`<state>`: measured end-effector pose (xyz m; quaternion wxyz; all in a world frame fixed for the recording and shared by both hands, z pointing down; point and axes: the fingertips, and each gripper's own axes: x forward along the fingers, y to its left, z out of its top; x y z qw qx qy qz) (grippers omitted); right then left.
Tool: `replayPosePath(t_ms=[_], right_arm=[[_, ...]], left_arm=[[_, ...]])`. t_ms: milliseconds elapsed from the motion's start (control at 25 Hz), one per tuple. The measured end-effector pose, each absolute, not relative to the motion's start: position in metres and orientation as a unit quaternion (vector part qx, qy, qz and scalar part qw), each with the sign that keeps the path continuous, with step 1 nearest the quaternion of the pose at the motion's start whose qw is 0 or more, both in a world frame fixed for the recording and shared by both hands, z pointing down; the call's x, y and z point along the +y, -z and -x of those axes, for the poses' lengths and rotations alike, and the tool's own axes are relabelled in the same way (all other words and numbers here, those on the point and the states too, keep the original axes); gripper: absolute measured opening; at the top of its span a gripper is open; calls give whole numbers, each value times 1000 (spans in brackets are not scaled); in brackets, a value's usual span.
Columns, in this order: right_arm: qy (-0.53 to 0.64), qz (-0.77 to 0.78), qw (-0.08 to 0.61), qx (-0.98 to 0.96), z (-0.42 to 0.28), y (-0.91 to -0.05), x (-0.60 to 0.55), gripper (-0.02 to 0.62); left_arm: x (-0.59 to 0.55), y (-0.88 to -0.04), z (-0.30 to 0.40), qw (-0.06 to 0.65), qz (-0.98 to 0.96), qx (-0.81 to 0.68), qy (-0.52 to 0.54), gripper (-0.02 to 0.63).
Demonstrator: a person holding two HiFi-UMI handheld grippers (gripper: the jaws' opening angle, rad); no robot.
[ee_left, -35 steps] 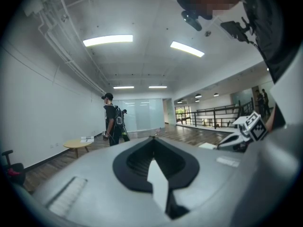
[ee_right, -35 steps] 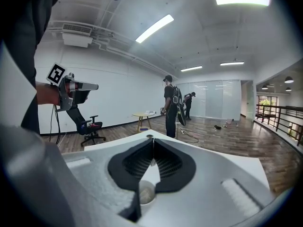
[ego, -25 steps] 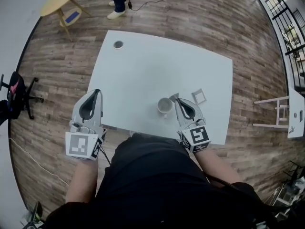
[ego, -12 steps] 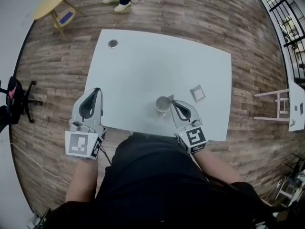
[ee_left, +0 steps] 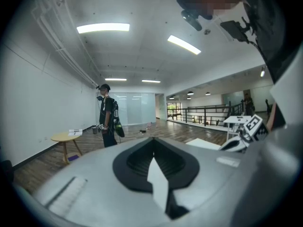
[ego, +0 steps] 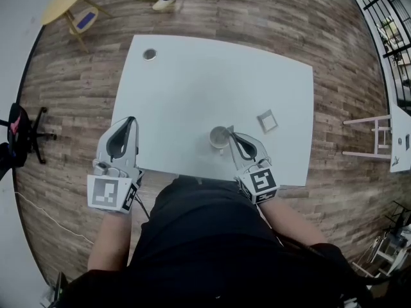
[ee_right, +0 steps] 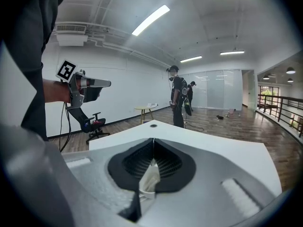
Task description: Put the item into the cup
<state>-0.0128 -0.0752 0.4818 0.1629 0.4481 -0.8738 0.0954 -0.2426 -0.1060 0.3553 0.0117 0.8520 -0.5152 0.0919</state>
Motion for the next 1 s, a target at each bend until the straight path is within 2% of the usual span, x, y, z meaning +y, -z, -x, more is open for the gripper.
replayPosePath(t_ms=[1000], right_arm=[[-124, -432, 192, -872, 23, -510, -79, 5]], left_arm=[[-109, -385, 248, 49, -848, -513, -122, -2]])
